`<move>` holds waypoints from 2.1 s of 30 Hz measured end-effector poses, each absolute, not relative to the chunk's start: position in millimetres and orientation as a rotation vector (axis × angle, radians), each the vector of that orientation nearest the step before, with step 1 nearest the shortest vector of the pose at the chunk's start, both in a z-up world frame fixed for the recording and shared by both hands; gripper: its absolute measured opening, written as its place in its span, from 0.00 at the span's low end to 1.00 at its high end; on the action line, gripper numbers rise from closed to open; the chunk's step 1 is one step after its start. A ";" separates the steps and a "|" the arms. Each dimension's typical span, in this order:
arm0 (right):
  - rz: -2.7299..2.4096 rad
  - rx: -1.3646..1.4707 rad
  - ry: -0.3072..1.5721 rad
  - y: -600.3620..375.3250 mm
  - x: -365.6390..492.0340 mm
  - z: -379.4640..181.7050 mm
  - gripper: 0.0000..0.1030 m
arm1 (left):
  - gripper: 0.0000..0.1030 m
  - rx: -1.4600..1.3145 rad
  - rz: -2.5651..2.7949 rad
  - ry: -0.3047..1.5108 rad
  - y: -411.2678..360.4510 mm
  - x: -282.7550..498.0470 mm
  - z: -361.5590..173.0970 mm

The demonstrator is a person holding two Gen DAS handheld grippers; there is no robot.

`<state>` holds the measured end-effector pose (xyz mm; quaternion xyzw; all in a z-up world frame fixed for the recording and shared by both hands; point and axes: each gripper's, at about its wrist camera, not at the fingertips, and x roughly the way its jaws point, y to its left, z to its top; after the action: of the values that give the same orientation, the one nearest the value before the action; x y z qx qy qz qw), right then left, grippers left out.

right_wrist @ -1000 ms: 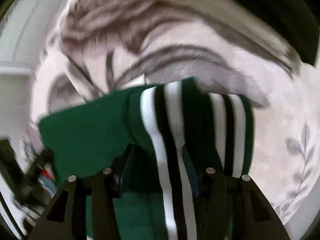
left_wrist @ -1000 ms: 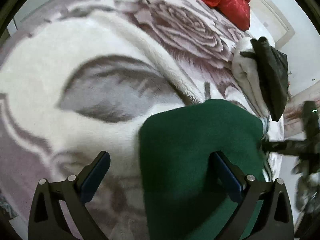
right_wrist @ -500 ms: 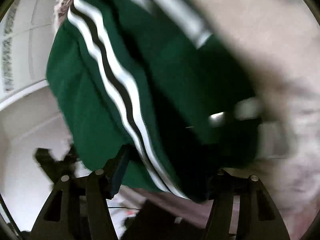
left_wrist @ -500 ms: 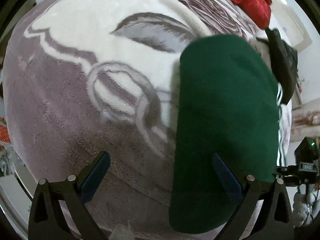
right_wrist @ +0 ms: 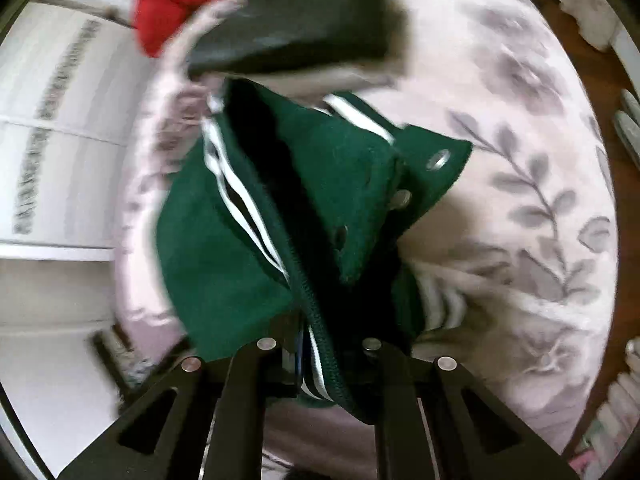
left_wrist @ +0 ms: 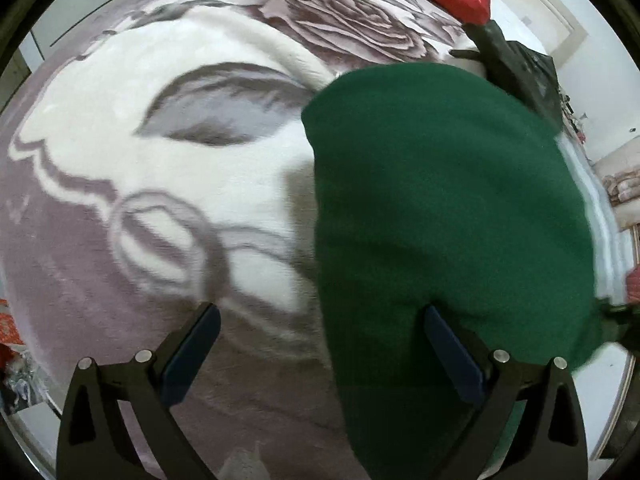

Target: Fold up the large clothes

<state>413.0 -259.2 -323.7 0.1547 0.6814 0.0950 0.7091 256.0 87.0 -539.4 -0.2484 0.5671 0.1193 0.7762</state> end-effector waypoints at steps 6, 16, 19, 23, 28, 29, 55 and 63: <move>0.161 0.347 1.654 -267.1 433.3 -417.2 0.24 | 1.00 -0.532 0.185 1.248 71.4 262.8 -545.5; 0.344 0.233 1.517 -249.8 460.6 -324.0 0.81 | 1.00 -0.624 0.241 1.223 101.7 251.2 -541.6; 0.451 0.053 1.536 -213.7 483.2 -361.6 0.84 | 1.00 -0.663 0.232 1.223 102.4 248.3 -560.8; 0.541 0.035 1.758 -198.7 507.3 -436.9 1.00 | 1.00 -0.773 0.168 1.219 114.4 243.1 -568.2; 0.696 0.226 1.773 -226.7 537.1 -444.8 1.00 | 1.00 -0.846 0.109 1.166 116.2 230.8 -564.8; 0.729 0.262 1.799 -229.9 541.1 -456.0 1.00 | 1.00 -0.882 0.096 1.156 115.9 230.4 -568.3; 1.120 0.465 1.958 -195.6 521.5 -480.8 1.00 | 1.00 -1.126 -0.175 1.095 116.6 255.9 -616.1; 1.147 0.808 1.827 -220.7 479.6 -437.9 0.63 | 1.00 -1.118 -0.276 1.151 127.0 262.8 -616.7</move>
<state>479.6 -220.7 -437.9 0.3204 0.7245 0.4550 0.4068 262.8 127.0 -616.7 -0.4994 0.5139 -0.1231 0.6866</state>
